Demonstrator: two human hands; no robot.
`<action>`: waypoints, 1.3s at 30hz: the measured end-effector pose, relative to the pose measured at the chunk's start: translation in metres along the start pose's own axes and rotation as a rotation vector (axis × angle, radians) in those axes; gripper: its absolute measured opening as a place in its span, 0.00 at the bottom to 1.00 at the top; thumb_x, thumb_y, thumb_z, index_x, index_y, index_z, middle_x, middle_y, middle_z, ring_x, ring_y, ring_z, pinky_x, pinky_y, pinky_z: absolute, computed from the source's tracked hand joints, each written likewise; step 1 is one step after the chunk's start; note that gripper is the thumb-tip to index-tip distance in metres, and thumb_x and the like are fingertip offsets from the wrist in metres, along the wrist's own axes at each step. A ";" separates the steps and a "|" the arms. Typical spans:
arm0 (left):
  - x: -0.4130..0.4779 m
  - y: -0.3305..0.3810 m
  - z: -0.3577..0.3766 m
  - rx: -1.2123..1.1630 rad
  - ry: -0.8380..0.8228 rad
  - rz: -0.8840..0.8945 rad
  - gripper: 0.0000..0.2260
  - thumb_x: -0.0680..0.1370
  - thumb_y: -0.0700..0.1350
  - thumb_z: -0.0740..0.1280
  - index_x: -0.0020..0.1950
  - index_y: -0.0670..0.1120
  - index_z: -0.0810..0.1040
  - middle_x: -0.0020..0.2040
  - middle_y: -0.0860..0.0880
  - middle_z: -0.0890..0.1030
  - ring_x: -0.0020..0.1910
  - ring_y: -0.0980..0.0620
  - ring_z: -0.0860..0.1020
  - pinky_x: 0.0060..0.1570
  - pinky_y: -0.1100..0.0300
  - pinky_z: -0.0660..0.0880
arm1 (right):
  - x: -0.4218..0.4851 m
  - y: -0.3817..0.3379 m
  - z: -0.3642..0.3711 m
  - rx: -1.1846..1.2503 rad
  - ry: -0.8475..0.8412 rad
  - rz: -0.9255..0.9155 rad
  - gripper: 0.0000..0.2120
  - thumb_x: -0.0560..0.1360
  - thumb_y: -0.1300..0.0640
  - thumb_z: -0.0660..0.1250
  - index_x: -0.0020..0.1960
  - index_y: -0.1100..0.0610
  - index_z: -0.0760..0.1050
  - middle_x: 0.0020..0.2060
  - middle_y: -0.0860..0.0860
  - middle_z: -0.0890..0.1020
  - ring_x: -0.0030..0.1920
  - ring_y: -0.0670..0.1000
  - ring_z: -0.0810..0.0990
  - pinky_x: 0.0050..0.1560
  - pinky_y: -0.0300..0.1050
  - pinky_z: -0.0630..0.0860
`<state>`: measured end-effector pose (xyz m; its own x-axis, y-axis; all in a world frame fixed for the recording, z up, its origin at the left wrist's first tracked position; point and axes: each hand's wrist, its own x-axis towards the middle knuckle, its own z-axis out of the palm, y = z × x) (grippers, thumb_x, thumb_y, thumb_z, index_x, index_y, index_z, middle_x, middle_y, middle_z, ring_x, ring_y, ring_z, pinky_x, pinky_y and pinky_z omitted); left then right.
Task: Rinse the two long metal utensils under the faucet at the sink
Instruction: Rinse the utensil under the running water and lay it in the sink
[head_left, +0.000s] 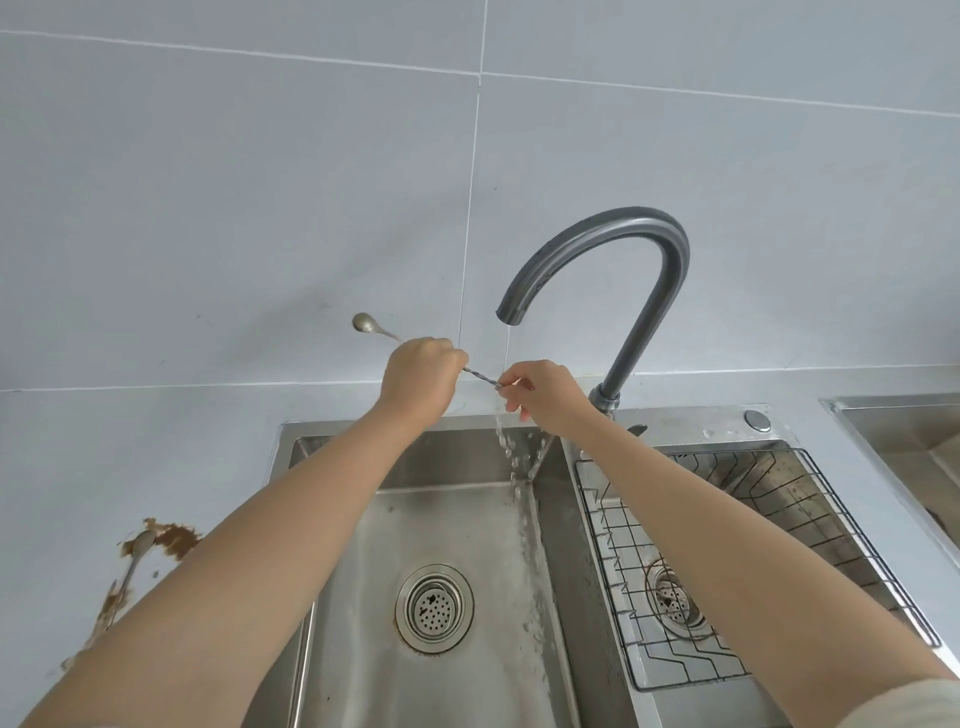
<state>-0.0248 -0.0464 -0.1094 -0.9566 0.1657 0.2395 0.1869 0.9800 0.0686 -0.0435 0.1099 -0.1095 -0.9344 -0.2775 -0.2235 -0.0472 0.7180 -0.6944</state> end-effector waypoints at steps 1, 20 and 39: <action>0.003 0.001 0.004 -0.019 0.051 0.009 0.14 0.44 0.24 0.72 0.20 0.40 0.74 0.17 0.44 0.72 0.16 0.45 0.72 0.26 0.73 0.43 | 0.000 0.002 0.000 0.005 0.012 -0.001 0.09 0.78 0.60 0.60 0.54 0.61 0.77 0.31 0.48 0.76 0.28 0.46 0.70 0.27 0.34 0.68; -0.008 0.051 0.008 -1.370 0.024 -0.665 0.14 0.78 0.39 0.62 0.63 0.40 0.70 0.49 0.48 0.76 0.49 0.50 0.75 0.55 0.59 0.72 | -0.003 0.009 0.014 0.561 0.075 -0.033 0.11 0.78 0.69 0.56 0.50 0.60 0.76 0.33 0.49 0.78 0.31 0.44 0.71 0.33 0.32 0.67; 0.020 0.050 0.018 -1.411 -0.187 -0.482 0.09 0.80 0.34 0.54 0.54 0.40 0.73 0.41 0.45 0.79 0.40 0.48 0.78 0.44 0.60 0.77 | 0.001 0.029 -0.013 0.548 0.122 0.084 0.08 0.75 0.61 0.67 0.37 0.57 0.71 0.34 0.51 0.80 0.29 0.43 0.80 0.36 0.36 0.78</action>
<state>-0.0390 0.0077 -0.1180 -0.9810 -0.0149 -0.1935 -0.1941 0.0528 0.9796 -0.0501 0.1388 -0.1205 -0.9626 -0.1348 -0.2350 0.1886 0.2895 -0.9384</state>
